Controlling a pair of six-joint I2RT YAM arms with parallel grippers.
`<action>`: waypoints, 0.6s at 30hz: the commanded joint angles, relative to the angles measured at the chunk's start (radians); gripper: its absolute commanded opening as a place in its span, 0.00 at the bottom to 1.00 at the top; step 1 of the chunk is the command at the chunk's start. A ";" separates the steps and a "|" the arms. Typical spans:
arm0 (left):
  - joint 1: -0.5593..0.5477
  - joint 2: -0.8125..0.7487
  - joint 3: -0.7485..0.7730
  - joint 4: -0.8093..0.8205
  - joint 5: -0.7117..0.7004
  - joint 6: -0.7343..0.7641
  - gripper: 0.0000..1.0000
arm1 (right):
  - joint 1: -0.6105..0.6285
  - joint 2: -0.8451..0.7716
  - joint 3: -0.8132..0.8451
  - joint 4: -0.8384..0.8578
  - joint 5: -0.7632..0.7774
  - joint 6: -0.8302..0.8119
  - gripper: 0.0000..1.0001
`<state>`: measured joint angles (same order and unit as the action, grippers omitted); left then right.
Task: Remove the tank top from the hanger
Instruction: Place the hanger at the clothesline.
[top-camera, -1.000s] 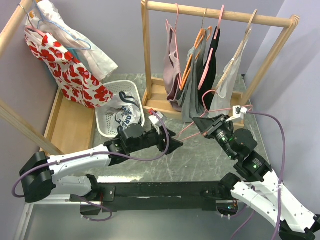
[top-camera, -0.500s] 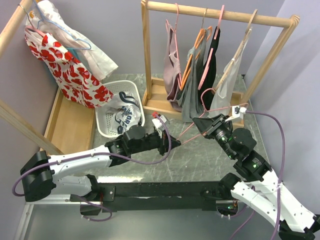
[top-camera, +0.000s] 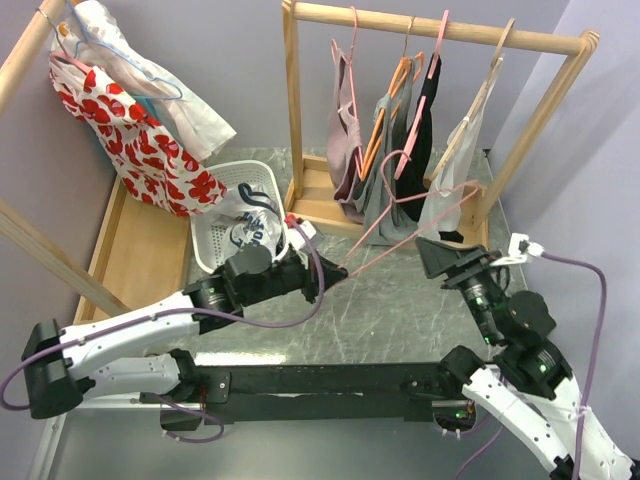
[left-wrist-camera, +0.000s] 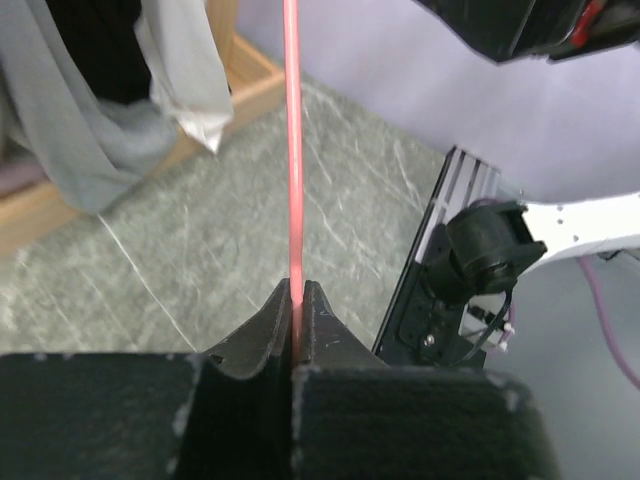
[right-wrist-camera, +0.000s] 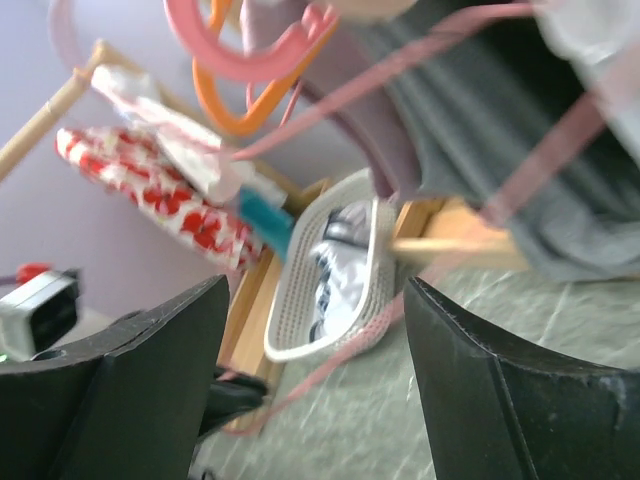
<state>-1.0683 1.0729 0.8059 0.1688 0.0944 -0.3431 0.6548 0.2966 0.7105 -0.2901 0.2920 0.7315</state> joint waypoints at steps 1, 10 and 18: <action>0.002 -0.085 0.075 -0.018 -0.013 0.052 0.01 | -0.006 -0.128 -0.028 -0.053 0.211 -0.021 0.78; -0.004 -0.234 0.090 -0.032 -0.125 0.053 0.01 | -0.004 -0.234 -0.066 -0.106 0.342 -0.003 0.82; -0.004 -0.350 0.058 -0.015 -0.330 0.091 0.01 | -0.004 -0.036 -0.022 -0.097 0.240 0.002 0.85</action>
<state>-1.0691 0.7853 0.8658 0.1070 -0.1024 -0.2890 0.6537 0.1867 0.6548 -0.4049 0.5705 0.7280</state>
